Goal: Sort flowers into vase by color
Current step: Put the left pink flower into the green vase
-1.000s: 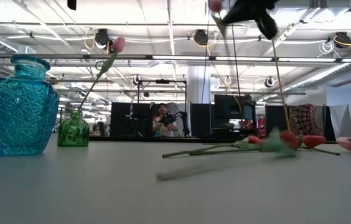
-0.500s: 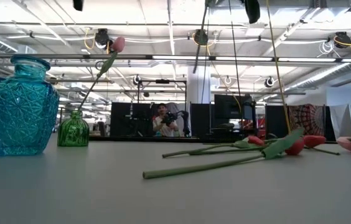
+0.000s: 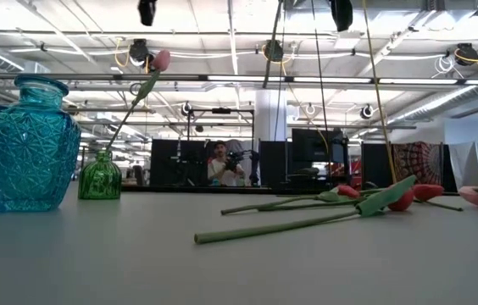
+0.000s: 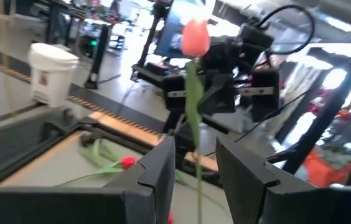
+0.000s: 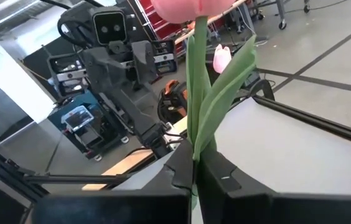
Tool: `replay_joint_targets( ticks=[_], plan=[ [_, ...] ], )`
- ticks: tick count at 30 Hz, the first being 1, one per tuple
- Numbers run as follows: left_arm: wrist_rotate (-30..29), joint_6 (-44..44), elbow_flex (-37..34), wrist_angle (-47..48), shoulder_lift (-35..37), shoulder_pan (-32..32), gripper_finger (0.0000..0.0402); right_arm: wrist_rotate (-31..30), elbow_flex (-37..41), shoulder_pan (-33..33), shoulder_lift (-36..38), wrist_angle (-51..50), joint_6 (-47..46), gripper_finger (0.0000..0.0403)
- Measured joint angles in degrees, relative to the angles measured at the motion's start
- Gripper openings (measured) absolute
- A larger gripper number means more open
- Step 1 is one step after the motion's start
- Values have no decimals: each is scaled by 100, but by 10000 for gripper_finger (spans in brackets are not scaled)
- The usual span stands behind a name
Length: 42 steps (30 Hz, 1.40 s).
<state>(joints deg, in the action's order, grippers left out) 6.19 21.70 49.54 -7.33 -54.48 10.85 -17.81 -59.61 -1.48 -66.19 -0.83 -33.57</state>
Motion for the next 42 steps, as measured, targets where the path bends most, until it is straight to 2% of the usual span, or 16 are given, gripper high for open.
replay_joint_targets(
  ticks=[3, 16, 24, 35, 42],
  plan=[
    [122, 55, 21, -303, -228, -18, 123, -1, 0, 0, -1, 31, 29, 0],
    [554, 32, 918, -266, -1226, -61, 123, 175, -7, -2, -313, 839, 276, 0],
    [831, 48, 1283, -264, -1750, -202, 123, 328, -7, -2, -407, 959, 283, 0],
    [853, 48, 1731, -286, -2320, -361, 123, 398, -7, -2, -405, 961, 425, 0],
    [853, 45, 1818, -272, -2426, -367, 123, 475, -7, -13, -405, 1063, 430, 0]
  ],
)
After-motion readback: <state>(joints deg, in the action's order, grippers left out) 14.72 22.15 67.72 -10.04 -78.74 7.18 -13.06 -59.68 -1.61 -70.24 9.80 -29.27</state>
